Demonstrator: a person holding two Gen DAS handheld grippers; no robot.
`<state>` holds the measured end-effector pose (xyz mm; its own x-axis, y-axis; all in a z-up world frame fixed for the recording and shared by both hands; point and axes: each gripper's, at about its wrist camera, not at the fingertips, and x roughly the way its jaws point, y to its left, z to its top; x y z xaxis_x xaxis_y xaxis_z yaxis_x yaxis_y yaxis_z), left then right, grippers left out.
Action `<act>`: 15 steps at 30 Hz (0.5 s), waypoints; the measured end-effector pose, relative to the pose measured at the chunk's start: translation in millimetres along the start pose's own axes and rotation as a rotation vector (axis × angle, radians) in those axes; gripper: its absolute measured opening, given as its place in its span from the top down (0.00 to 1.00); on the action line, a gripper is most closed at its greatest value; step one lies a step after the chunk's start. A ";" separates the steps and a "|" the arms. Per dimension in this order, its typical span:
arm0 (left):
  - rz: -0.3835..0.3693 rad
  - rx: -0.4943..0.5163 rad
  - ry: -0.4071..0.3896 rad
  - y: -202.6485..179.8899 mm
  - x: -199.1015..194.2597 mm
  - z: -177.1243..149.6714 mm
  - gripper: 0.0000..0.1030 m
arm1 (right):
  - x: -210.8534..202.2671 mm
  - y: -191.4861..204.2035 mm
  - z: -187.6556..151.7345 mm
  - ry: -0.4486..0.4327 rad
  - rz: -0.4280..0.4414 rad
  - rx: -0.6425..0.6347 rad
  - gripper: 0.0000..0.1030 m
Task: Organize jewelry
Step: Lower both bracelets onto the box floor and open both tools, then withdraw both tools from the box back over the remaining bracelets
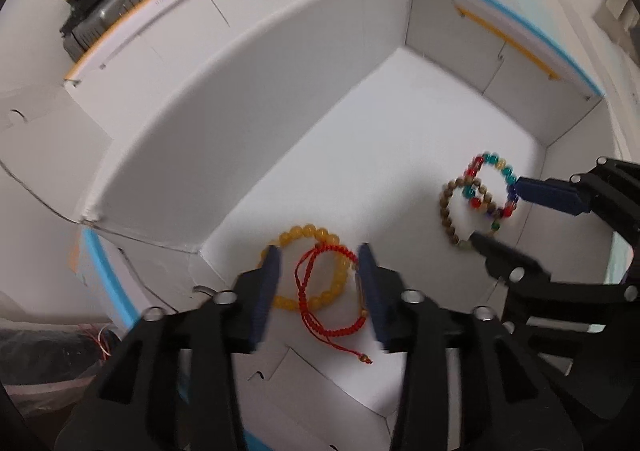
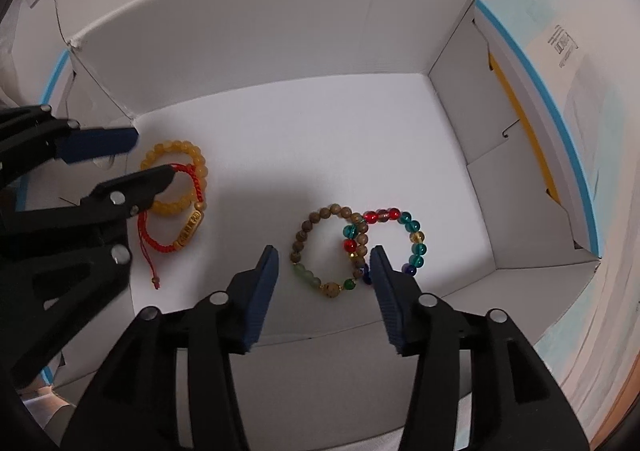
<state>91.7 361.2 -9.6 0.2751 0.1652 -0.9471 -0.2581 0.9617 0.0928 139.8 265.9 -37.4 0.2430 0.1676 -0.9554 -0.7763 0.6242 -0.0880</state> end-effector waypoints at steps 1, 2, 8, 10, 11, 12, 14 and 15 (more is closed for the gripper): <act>0.003 -0.009 -0.027 1.5 -6.7 0.8 0.39 | -2.8 -0.1 -0.7 -0.011 -0.003 0.000 0.44; 0.008 -0.019 -0.053 2.7 -14.1 1.4 0.36 | -7.2 -0.1 -1.5 -0.026 -0.008 -0.003 0.42; 0.024 -0.052 -0.195 10.6 -64.8 3.5 0.14 | -42.3 -3.3 -9.5 -0.142 -0.034 -0.003 0.24; 0.024 -0.054 -0.228 6.6 -76.8 6.8 0.08 | -55.4 -4.6 -15.9 -0.183 -0.044 0.011 0.19; 0.026 -0.051 -0.248 2.1 -81.8 9.3 0.07 | -62.5 -5.0 -19.6 -0.205 -0.051 0.016 0.19; 0.028 -0.050 -0.267 -0.5 -89.0 9.0 0.06 | -69.8 -5.2 -24.1 -0.224 -0.056 0.020 0.18; 0.029 -0.052 -0.291 -4.9 -98.4 7.2 0.06 | -81.4 -6.5 -28.0 -0.255 -0.062 0.035 0.09; 0.027 -0.053 -0.305 -9.5 -103.2 7.4 0.06 | -89.9 -8.7 -31.4 -0.276 -0.070 0.043 0.08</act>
<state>72.7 336.7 89.5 0.5306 0.2558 -0.8081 -0.3144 0.9447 0.0927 106.4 221.4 40.4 0.4486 0.3212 -0.8340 -0.7285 0.6720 -0.1331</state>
